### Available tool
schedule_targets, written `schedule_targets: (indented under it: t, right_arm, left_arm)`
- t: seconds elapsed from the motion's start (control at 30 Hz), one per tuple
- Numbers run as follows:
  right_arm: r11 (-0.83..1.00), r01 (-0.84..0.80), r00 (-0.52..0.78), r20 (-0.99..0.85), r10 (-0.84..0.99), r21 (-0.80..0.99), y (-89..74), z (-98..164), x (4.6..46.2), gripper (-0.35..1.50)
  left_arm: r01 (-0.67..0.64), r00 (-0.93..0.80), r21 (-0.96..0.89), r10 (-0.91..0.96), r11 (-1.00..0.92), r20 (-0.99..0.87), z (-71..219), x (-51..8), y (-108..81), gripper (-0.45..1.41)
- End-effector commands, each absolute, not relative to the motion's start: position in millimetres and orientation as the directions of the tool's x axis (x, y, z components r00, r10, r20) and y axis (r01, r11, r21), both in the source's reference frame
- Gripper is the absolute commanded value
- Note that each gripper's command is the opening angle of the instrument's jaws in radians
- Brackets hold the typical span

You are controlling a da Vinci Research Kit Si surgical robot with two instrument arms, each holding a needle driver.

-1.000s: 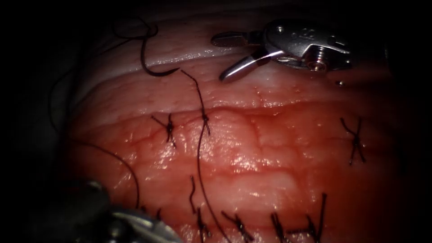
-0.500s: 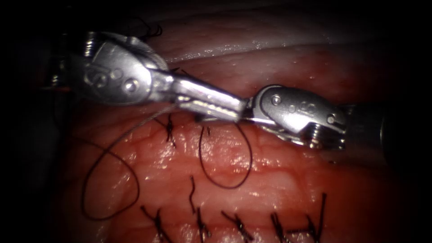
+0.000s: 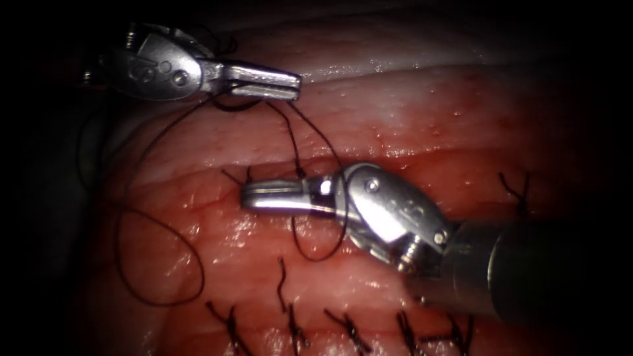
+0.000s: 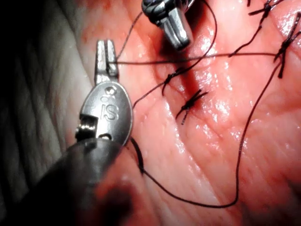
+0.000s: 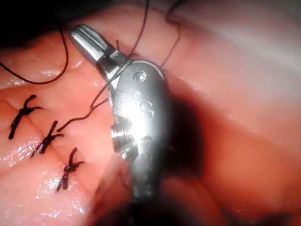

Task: Wound Closure

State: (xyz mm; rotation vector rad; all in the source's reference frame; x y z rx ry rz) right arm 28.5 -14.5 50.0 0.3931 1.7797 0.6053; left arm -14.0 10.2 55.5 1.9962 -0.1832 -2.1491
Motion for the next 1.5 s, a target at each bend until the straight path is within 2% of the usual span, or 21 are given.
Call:
schedule_targets:
  t: [0.03,0.13,0.27,0.37,0.43,0.47,0.63,0.73,0.8,0.83,0.87,0.9,0.93,0.97,1.03,1.17,1.3,1.43,1.5]
  right_arm:
    - [0.811,-0.039,-0.292,-0.783,0.55,0.584,-14.9,50,29.5,-0.35]
    - [0.791,-0.036,-0.341,-0.751,0.565,0.611,-14.9,50,29.2,-0.35]
    - [0.746,-0.143,-0.351,-0.738,0.576,0.651,-14.3,50,28.7,-0.35]
    - [0.684,-0.298,-0.337,-0.744,0.577,0.666,-13.4,50,28.3,-0.35]
    - [0.663,-0.319,-0.345,-0.735,0.584,0.677,-13.3,50,28.2,-0.35]
    - [0.608,-0.421,-0.339,-0.739,0.583,0.673,-13.0,50,27.9,-0.35]
    - [0.511,-0.615,-0.232,-0.758,0.61,0.6,-12.5,50,28.2,-0.35]
    - [0.506,-0.663,-0.15,-0.759,0.633,0.553,-12.2,50,28.9,-0.35]
    - [0.503,-0.687,-0.095,-0.751,0.653,0.525,-12.1,50,29.5,-0.23]
    - [0.501,-0.708,-0.026,-0.727,0.687,0.498,-12.2,51,30.2,-0.1]
    - [0.497,-0.726,0.03,-0.699,0.714,0.476,-12.2,51,30.9,0.12]
    - [0.501,-0.731,0.057,-0.69,0.721,0.463,-12.2,51,31.2,0.21]
    - [0.494,-0.745,0.083,-0.673,0.735,0.448,-12.2,52,31.8,0.61]
    - [0.496,-0.749,0.099,-0.666,0.739,0.439,-12.2,52,31.9,0.71]
    - [0.49,-0.76,0.106,-0.662,0.742,0.427,-11.9,53,32.0,0.76]
    - [0.459,-0.793,0.097,-0.66,0.745,0.402,-11.6,53,31.8,0.76]
    - [0.442,-0.826,0.128,-0.648,0.751,0.349,-11.2,53,31.8,0.46]
    - [0.455,-0.826,0.174,-0.618,0.766,0.332,-11.0,54,32.1,0.36]
    - [0.449,-0.836,0.181,-0.613,0.769,0.315,-10.4,54,32.2,0.41]
  left_arm:
    - [0.066,-0.064,0.228,-0.232,-0.971,-0.971,56,-14.6,10.6,-0.45]
    - [0.063,-0.082,0.203,-0.208,-0.977,-0.975,58,-13.7,9.3,-0.45]
    - [0.064,-0.095,0.186,-0.192,-0.98,-0.977,60,-13.2,7.2,-0.45]
    - [0.07,-0.087,0.172,-0.177,-0.983,-0.98,60,-13.1,5.4,-0.45]
    - [0.072,-0.083,0.17,-0.176,-0.983,-0.981,60,-13.2,4.8,-0.45]
    - [0.074,-0.08,0.172,-0.178,-0.982,-0.981,60,-13.5,3.5,-0.45]
    - [0.079,-0.068,0.168,-0.174,-0.983,-0.982,59,-14.0,2.2,-0.45]
    - [0.081,-0.061,0.17,-0.175,-0.982,-0.983,58,-14.5,1.4,-0.45]
    - [0.082,-0.055,0.166,-0.171,-0.983,-0.984,58,-15.0,1.0,-0.45]
    - [0.087,-0.042,0.163,-0.167,-0.983,-0.985,58,-15.5,0.5,-0.45]
    - [0.088,-0.036,0.165,-0.169,-0.982,-0.985,57,-16.0,0.0,-0.45]
    - [0.087,-0.036,0.166,-0.169,-0.982,-0.985,57,-16.2,-0.1,-0.45]
    - [0.087,-0.036,0.166,-0.169,-0.982,-0.985,57,-16.3,-0.2,-0.45]
    - [0.087,-0.036,0.165,-0.169,-0.982,-0.985,57,-16.3,-0.2,-0.45]
    - [0.088,-0.035,0.165,-0.169,-0.982,-0.985,57,-16.2,-0.1,-0.45]
    - [0.091,-0.031,0.165,-0.169,-0.982,-0.985,57,-15.8,-0.1,-0.45]
    - [0.092,-0.036,0.165,-0.168,-0.982,-0.985,58,-15.2,0.3,-0.45]
    - [0.092,-0.036,0.165,-0.168,-0.982,-0.985,57,-15.1,0.2,-0.45]
    - [0.092,-0.035,0.165,-0.169,-0.982,-0.985,57,-15.1,0.2,-0.45]
